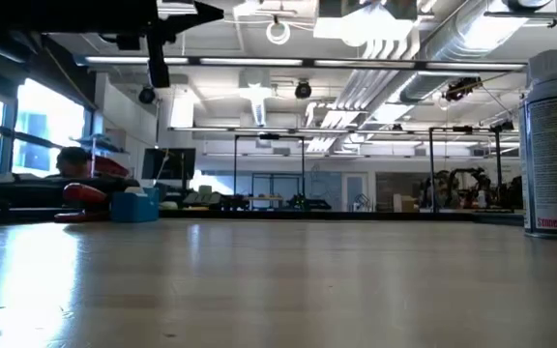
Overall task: Apply microfiber cloth
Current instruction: Wipe the front and back of the black cellphone using the yellow microfiber cloth
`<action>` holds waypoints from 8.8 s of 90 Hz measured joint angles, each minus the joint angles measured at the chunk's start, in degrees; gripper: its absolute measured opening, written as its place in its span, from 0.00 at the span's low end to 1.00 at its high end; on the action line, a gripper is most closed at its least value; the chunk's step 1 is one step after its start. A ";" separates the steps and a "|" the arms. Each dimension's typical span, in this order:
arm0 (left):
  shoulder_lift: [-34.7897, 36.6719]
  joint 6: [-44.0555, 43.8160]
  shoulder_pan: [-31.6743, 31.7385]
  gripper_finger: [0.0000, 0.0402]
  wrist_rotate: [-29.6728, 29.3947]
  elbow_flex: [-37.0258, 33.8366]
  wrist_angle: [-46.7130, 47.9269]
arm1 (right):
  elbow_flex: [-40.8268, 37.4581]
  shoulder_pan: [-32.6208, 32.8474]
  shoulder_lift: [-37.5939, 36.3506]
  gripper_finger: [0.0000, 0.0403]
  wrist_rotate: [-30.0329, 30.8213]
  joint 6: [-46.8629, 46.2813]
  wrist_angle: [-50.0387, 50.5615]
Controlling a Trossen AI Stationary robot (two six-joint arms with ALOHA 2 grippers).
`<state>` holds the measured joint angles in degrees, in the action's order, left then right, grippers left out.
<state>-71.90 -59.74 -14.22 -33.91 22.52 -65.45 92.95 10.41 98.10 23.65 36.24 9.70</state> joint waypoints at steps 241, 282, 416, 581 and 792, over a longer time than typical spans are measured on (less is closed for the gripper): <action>-0.02 2.76 0.89 0.06 6.29 -0.02 -5.80 | 0.04 -2.72 1.01 0.00 5.96 -4.29 4.36; 1.62 7.58 2.33 0.06 9.51 0.00 -10.23 | -0.12 2.41 0.85 0.00 -4.77 -18.06 18.47; 3.63 116.26 -13.79 0.06 6.28 7.96 16.81 | -18.09 5.34 1.42 0.66 -23.64 -69.71 15.91; -9.11 174.02 -27.17 0.06 -10.17 13.66 24.72 | -8.42 -0.80 0.31 0.63 -25.28 -70.72 6.78; 12.75 55.02 -17.55 0.61 -1.02 12.68 24.21 | -8.42 5.73 1.79 0.00 -9.94 -35.22 -7.41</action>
<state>-59.15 -4.72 -31.77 -34.94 35.20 -41.24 84.53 16.13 99.90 13.71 1.02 2.30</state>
